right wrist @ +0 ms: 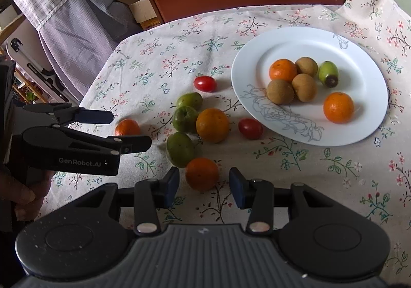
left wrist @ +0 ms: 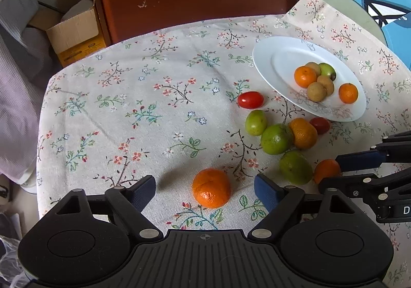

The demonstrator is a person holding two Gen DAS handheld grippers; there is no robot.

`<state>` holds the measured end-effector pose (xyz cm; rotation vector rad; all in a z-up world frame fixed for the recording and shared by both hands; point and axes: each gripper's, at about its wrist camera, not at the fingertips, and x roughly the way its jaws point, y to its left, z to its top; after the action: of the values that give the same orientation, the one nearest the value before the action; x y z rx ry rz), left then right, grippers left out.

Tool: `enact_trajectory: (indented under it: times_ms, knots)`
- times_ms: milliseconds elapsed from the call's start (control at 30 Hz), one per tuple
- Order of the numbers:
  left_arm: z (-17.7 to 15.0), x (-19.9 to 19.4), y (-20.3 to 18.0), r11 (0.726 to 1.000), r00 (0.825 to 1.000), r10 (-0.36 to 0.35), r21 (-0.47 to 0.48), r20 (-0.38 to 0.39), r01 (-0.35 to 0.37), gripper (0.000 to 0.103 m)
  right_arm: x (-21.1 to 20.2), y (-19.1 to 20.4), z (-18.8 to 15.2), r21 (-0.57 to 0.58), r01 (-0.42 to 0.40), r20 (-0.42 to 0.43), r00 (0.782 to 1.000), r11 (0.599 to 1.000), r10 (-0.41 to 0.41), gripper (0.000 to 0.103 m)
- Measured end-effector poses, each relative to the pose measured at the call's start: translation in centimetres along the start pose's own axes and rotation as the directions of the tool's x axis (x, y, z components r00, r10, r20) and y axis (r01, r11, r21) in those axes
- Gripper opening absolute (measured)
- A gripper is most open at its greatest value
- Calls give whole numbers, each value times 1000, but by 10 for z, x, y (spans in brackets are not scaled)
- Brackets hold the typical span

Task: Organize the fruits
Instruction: 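Close the left tool on a tangerine while the right tool grasps another tangerine, then carry both held tangerines up over the white plate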

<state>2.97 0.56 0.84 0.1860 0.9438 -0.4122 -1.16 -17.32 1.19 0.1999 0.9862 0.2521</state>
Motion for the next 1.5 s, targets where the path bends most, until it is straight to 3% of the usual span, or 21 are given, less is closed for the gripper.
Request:
enact_trajectory:
  times_ms: [133, 267, 400, 1267, 1500]
  knots:
    - [-1, 0, -1, 1000, 1000, -7, 8, 4, 7, 66, 2, 2, 0, -18, 12, 3, 1000, 1000, -12, 44]
    - [0, -2, -4, 1000, 1000, -26, 12, 10, 25, 42, 4, 4, -1, -39, 21, 6, 1000, 999, -20, 43]
    - [1, -3, -7, 999, 999, -36, 21, 14, 36, 29, 4, 5, -2, -51, 29, 15, 999, 998, -29, 29]
    - [15, -18, -26, 998, 994, -53, 47, 94, 49, 29, -9, -2, 6, -14, 24, 76, 997, 1000, -23, 29]
    - [29, -29, -30, 998, 987, -65, 32, 148, 60, 29, -25, -12, 18, 24, 31, 143, 989, 999, -34, 29]
